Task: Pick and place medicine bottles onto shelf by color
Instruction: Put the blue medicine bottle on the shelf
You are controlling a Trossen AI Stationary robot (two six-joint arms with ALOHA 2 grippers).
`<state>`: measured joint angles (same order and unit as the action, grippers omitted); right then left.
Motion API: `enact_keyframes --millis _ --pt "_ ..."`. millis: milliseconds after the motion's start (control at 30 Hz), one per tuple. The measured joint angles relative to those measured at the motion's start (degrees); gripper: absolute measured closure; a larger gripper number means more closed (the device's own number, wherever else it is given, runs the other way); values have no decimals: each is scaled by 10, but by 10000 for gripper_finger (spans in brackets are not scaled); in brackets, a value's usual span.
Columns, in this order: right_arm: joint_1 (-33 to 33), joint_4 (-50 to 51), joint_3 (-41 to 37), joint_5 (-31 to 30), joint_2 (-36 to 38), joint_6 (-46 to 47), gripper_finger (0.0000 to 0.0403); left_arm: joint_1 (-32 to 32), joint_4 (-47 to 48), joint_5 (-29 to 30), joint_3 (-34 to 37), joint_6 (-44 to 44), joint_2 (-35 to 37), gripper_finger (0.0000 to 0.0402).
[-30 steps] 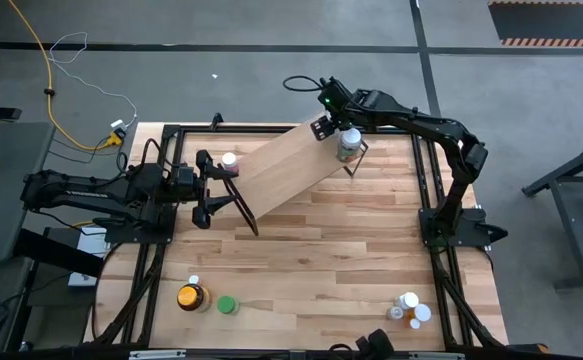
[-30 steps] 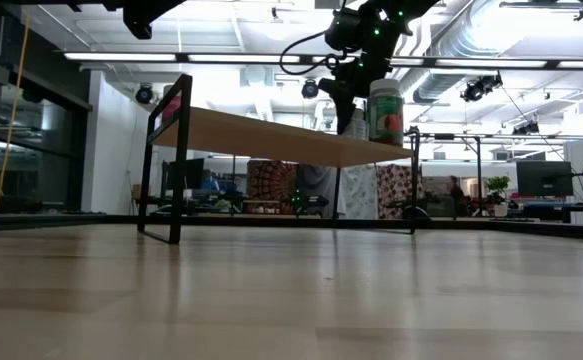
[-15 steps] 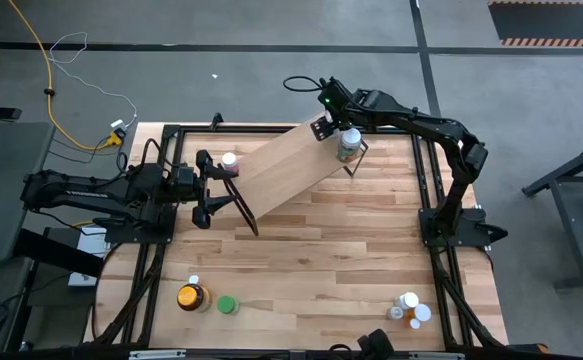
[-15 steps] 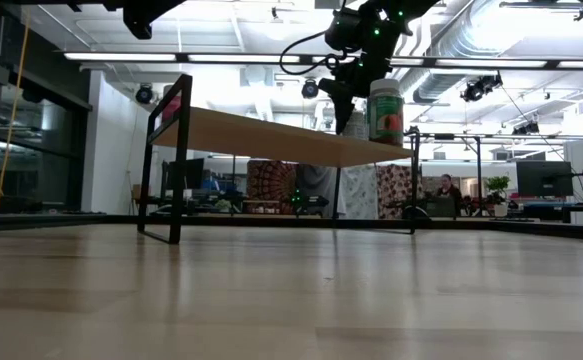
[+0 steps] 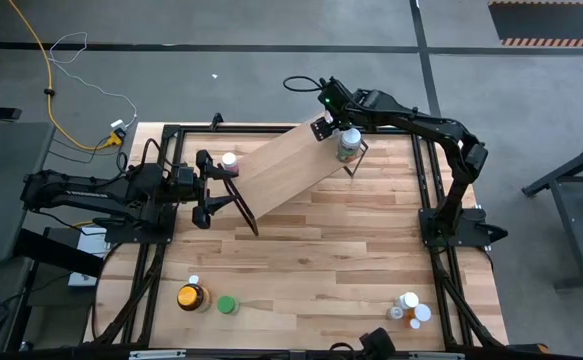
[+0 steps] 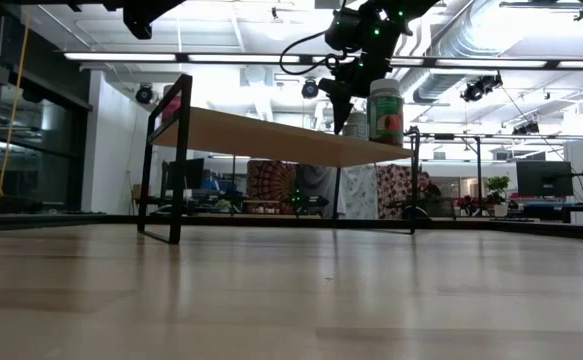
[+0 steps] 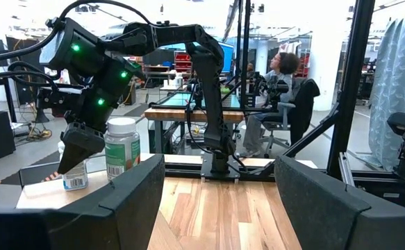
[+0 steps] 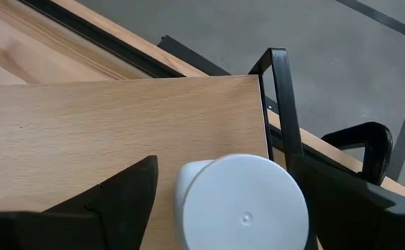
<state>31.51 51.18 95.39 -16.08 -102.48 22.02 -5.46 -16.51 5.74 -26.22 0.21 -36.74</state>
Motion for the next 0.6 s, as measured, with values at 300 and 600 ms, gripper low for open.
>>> enact_keyframes --millis 300,600 --pt "0 -4 46 0 0 -31 84 0 0 0 0 0 0 141" --pt "-13 30 113 -21 21 -121 84 0 0 0 0 0 0 141"
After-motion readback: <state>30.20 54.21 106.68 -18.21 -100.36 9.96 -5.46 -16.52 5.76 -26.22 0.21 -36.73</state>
